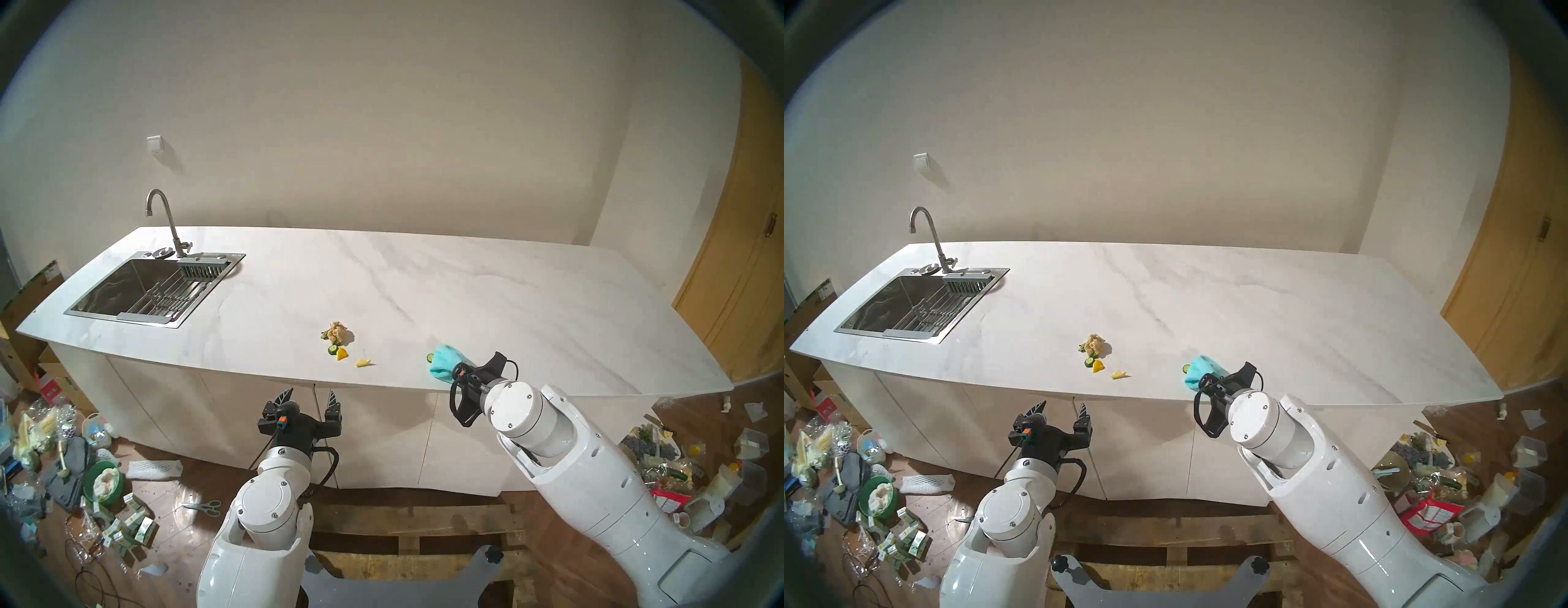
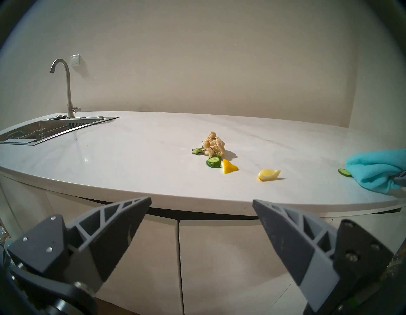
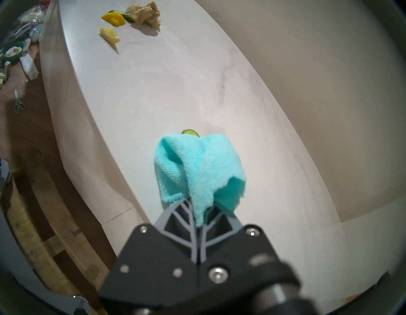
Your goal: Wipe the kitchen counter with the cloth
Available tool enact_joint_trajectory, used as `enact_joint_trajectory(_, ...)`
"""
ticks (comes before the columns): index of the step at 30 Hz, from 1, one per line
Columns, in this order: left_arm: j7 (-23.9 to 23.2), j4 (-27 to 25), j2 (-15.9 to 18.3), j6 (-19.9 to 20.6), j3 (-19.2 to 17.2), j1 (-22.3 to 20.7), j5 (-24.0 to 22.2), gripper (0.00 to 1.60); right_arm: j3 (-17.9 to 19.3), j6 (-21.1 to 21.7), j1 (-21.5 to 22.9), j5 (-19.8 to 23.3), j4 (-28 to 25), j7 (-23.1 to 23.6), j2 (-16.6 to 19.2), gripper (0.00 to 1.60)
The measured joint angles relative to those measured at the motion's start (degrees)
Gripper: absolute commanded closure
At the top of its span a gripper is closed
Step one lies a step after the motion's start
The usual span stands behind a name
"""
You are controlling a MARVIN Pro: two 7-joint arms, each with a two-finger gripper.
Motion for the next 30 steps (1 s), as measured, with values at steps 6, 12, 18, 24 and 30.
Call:
enact_joint_trajectory(6, 0.0, 0.0, 0.0, 0.0, 0.0, 0.0, 0.0, 0.0, -1.06, 0.0, 1.46, -0.12, 2.03, -0.36, -1.71, 1.6)
enact_joint_trajectory(12, 0.0, 0.01, 0.0, 0.0, 0.0, 0.0, 0.0, 0.0, -2.32, -0.04, 3.75, -0.5, 5.22, -0.81, -3.78, 1.6)
enact_joint_trajectory(18, 0.01, 0.02, 0.0, 0.0, 0.0, 0.0, 0.0, 0.0, -4.51, -0.06, 6.24, -0.93, 7.76, -0.91, -6.34, 1.6)
enact_joint_trajectory(24, 0.02, 0.03, 0.0, 0.0, 0.0, 0.0, 0.01, 0.0, -6.79, -0.32, 7.94, -1.33, 9.78, -1.07, -8.63, 1.6)
enact_joint_trajectory(30, 0.02, 0.04, 0.0, 0.0, 0.0, -0.01, 0.01, 0.0, -8.84, -0.79, 10.15, -1.72, 12.0, -1.24, -11.07, 1.6)
